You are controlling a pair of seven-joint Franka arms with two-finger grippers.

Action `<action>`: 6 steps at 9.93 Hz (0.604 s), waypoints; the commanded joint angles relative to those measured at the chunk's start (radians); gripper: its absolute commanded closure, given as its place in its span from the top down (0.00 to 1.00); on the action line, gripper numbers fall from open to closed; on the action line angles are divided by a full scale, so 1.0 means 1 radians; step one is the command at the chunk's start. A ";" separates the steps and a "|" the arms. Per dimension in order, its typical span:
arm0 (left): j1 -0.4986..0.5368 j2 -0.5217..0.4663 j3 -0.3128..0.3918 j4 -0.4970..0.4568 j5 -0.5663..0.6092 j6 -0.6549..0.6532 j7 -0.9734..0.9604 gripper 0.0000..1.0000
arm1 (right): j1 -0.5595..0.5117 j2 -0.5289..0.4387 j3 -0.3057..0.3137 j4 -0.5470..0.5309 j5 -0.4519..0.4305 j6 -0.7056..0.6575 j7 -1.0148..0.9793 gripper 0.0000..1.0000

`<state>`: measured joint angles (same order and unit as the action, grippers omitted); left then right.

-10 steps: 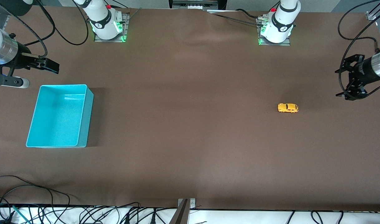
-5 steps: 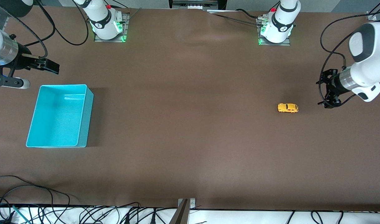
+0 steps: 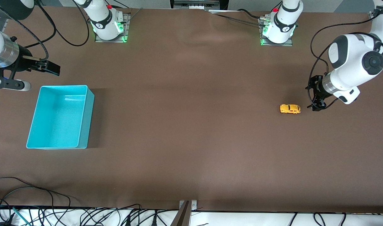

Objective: Wind up and store yellow beetle car
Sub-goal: 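Lower the open left gripper over the yellow beetle car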

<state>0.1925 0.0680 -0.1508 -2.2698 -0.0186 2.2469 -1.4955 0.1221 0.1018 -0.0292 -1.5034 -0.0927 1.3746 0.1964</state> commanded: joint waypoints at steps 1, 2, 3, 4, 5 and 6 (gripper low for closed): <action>-0.018 0.062 0.008 -0.005 0.026 0.052 -0.026 1.00 | -0.002 0.006 -0.003 0.011 -0.007 0.000 -0.002 1.00; -0.018 0.106 0.020 -0.002 0.026 0.100 -0.025 1.00 | -0.002 0.007 -0.003 0.011 -0.006 0.003 0.000 1.00; -0.015 0.131 0.051 -0.005 0.035 0.149 -0.020 1.00 | -0.002 0.007 -0.003 0.011 -0.004 0.018 0.000 1.00; -0.015 0.174 0.063 0.001 0.034 0.160 -0.017 1.00 | -0.002 0.007 -0.003 0.011 -0.004 0.024 0.002 1.00; -0.015 0.209 0.066 0.001 0.037 0.210 -0.015 1.00 | -0.002 0.007 -0.011 0.011 0.001 0.027 -0.002 1.00; -0.015 0.223 0.071 -0.005 0.039 0.236 -0.019 1.00 | -0.002 0.007 -0.017 0.011 0.004 0.029 -0.002 1.00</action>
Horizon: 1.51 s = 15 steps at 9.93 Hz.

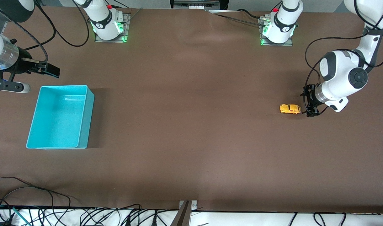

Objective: Wind up and store yellow beetle car
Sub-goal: 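Close the left gripper on the yellow car's body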

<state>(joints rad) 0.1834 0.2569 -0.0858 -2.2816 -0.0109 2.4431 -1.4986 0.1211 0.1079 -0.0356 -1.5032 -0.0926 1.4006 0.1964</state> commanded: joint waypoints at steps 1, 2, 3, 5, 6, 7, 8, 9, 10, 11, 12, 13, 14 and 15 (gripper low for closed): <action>-0.007 0.035 0.008 0.004 0.028 0.043 -0.025 1.00 | -0.001 0.001 -0.010 0.011 0.004 0.003 -0.002 1.00; -0.012 0.033 0.008 0.001 0.023 0.043 -0.032 1.00 | -0.001 0.001 -0.010 0.011 0.004 0.003 -0.002 1.00; -0.039 0.033 0.008 -0.012 0.020 0.048 -0.057 1.00 | 0.000 0.001 -0.010 0.011 0.001 0.003 -0.002 1.00; -0.067 0.030 0.008 -0.028 0.019 0.066 -0.109 1.00 | 0.000 0.001 -0.010 0.011 -0.002 0.005 -0.002 1.00; -0.076 0.031 0.008 -0.044 0.019 0.079 -0.123 1.00 | 0.000 0.001 -0.010 0.009 0.001 0.005 -0.002 1.00; -0.076 0.034 0.008 -0.055 0.019 0.085 -0.123 1.00 | 0.000 0.001 -0.010 0.011 0.001 0.009 -0.002 1.00; -0.076 0.039 0.008 -0.059 0.019 0.085 -0.123 1.00 | 0.000 0.001 -0.010 0.009 0.001 0.011 -0.002 1.00; -0.076 0.048 0.008 -0.062 0.019 0.086 -0.121 1.00 | 0.000 0.004 -0.010 0.009 0.001 0.012 -0.002 1.00; -0.076 0.051 0.008 -0.062 0.019 0.085 -0.121 1.00 | 0.000 0.009 -0.010 0.009 0.002 0.012 -0.002 1.00; -0.076 0.056 0.008 -0.064 0.020 0.085 -0.121 1.00 | 0.000 0.009 -0.010 0.009 0.002 0.012 -0.002 1.00; -0.076 0.062 0.008 -0.064 0.020 0.086 -0.121 0.90 | 0.000 0.009 -0.010 0.009 0.002 0.012 -0.002 1.00; -0.076 0.065 0.008 -0.064 0.019 0.085 -0.129 0.71 | 0.000 0.009 -0.010 0.009 0.002 0.012 -0.002 1.00; -0.075 0.065 0.008 -0.062 0.019 0.085 -0.144 0.52 | 0.000 0.009 -0.010 0.009 0.002 0.012 -0.002 1.00; -0.071 0.065 0.008 -0.062 0.019 0.085 -0.152 0.35 | 0.000 0.009 -0.010 0.011 0.002 0.012 -0.002 1.00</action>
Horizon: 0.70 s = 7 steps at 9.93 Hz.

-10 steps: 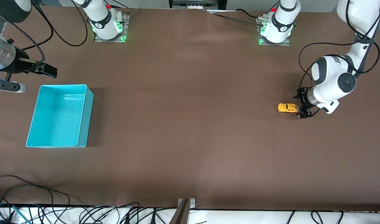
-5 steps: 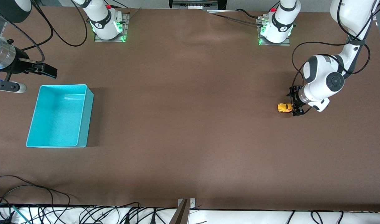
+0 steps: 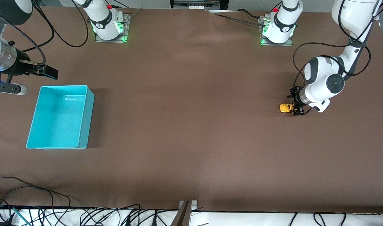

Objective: Wind up and store yellow beetle car
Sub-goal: 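Close the left gripper on the yellow car's body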

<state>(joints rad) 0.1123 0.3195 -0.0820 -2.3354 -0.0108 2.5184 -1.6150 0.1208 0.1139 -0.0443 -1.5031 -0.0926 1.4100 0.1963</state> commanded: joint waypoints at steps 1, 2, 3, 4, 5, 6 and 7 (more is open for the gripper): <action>0.001 0.001 0.004 -0.009 0.018 0.010 -0.036 0.17 | 0.000 0.003 -0.002 0.009 0.004 0.004 -0.001 1.00; 0.001 0.001 0.004 -0.009 0.017 0.010 -0.040 0.04 | 0.000 0.003 -0.002 0.009 0.002 0.006 -0.001 1.00; -0.003 0.000 0.004 -0.009 0.018 0.010 -0.040 0.00 | 0.000 0.003 0.000 0.009 0.002 0.006 -0.001 1.00; -0.006 0.003 0.004 -0.007 0.018 0.010 -0.037 0.00 | 0.000 0.003 -0.002 0.011 0.002 0.006 -0.001 1.00; -0.008 0.004 0.004 -0.004 0.020 0.010 -0.033 0.00 | 0.000 0.003 -0.002 0.009 0.004 0.006 -0.001 1.00; -0.010 0.004 0.004 -0.002 0.021 0.010 -0.026 0.00 | 0.000 0.001 -0.002 0.011 0.004 0.006 -0.001 1.00; -0.025 0.004 0.004 -0.002 0.025 0.010 -0.025 0.00 | 0.000 0.003 -0.002 0.011 0.002 0.007 -0.001 1.00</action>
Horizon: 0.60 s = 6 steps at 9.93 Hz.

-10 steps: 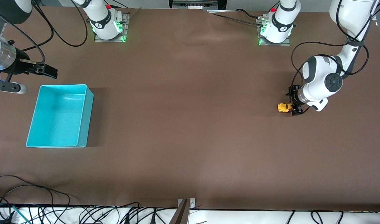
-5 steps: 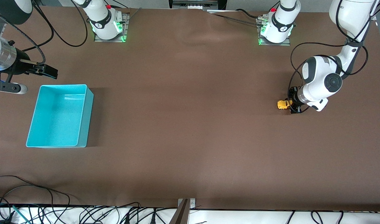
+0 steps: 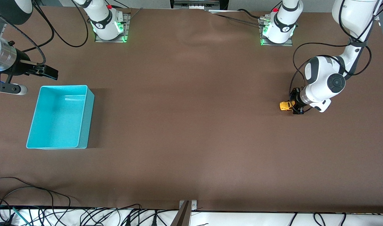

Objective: Wind up and store yellow beetle car
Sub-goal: 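Close the left gripper on the yellow car's body, then pull the car backward along the table with the left gripper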

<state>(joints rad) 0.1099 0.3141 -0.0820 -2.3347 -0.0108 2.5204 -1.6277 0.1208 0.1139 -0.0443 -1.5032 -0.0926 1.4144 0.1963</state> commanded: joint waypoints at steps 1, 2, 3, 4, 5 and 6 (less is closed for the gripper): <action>-0.027 0.010 0.004 -0.002 0.031 0.008 -0.009 0.00 | 0.000 0.001 -0.002 0.011 0.004 0.003 -0.001 1.00; -0.038 0.010 0.004 -0.002 0.032 0.008 0.026 0.00 | 0.000 0.003 -0.002 0.011 0.004 0.003 -0.001 1.00; -0.047 0.010 0.002 0.000 0.026 0.008 0.052 0.00 | 0.000 0.003 0.000 0.011 0.004 0.003 -0.001 1.00; -0.049 0.011 0.002 0.002 0.029 0.008 0.057 0.00 | 0.000 0.003 -0.002 0.011 0.004 0.003 -0.001 1.00; -0.049 0.022 0.002 0.000 0.029 0.008 0.086 0.00 | 0.002 0.001 0.000 0.011 0.004 0.003 -0.001 1.00; -0.047 0.039 0.002 0.003 0.032 0.009 0.091 0.00 | 0.002 0.001 0.000 0.011 0.004 0.003 -0.001 1.00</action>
<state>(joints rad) 0.0654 0.3145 -0.0833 -2.3340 -0.0039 2.5213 -1.5690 0.1214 0.1139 -0.0442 -1.5032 -0.0925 1.4163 0.1963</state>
